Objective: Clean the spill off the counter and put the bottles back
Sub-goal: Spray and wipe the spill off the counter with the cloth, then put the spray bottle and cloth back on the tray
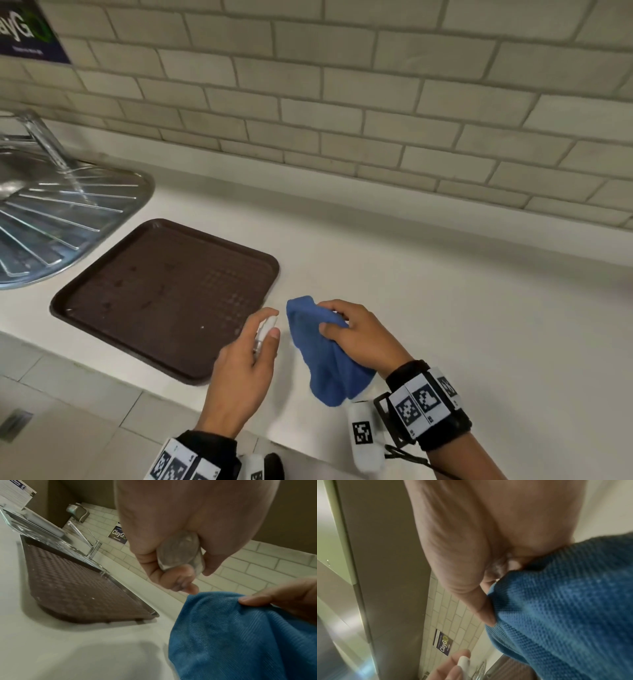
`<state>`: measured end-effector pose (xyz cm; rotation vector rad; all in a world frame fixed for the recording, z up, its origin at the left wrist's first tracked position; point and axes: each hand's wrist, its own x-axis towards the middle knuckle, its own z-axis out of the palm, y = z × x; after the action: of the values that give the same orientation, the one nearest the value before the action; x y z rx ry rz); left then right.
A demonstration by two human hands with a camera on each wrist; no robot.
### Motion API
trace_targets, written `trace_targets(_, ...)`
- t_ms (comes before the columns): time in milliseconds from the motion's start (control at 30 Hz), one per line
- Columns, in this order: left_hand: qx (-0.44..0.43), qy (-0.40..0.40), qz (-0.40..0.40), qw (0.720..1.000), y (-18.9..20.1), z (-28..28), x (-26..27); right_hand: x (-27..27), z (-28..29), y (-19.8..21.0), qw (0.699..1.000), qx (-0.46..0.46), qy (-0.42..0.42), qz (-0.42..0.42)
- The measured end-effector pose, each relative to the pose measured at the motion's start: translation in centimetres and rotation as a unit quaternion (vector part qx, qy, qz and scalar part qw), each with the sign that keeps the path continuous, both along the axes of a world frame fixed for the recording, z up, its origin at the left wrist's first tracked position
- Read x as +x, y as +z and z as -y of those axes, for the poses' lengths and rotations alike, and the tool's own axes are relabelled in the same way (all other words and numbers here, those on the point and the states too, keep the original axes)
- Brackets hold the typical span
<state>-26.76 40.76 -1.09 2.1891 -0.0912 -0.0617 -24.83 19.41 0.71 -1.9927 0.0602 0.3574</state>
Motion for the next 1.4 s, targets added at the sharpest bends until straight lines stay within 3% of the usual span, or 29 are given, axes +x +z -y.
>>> trace_targets(200, -0.013, 0.024, 0.006, 1.000, -0.2, -5.9, 5.2, 5.4, -6.3, 1.4, 1.000, 0.015, 0.011, 0.013)
trace_targets(333, -0.010, 0.035, -0.004, 0.999, -0.3, -9.7, 8.1, 8.7, -10.7, 2.3, 0.996, 0.081, 0.023, 0.019)
trace_targets(567, -0.002, 0.064, 0.001, 0.998, -0.4, -14.2, 12.2, 15.0, -17.5, 1.2, 0.984, 0.170, 0.033, -0.042)
trace_targets(833, 0.001, 0.102, 0.010, 0.995, -0.5, -17.7, 15.1, 18.7, -20.9, -0.6, 0.985, 0.107, 0.119, -0.063)
trace_targets(1033, 0.007, 0.117, 0.012, 0.993, -1.1, -19.5, 16.1, 19.3, -21.5, -2.3, 0.969, 0.159, 0.155, -0.108)
trace_targets(1200, 0.010, 0.120, -0.004, 0.993, -1.5, -19.3, 17.1, 20.7, -19.6, -5.3, 0.982, 0.087, 0.130, -0.102)
trace_targets(1400, 0.019, 0.108, -0.027, 0.994, -2.1, -18.7, 19.3, 22.3, -16.9, -8.7, 0.998, -0.026, 0.044, -0.048)
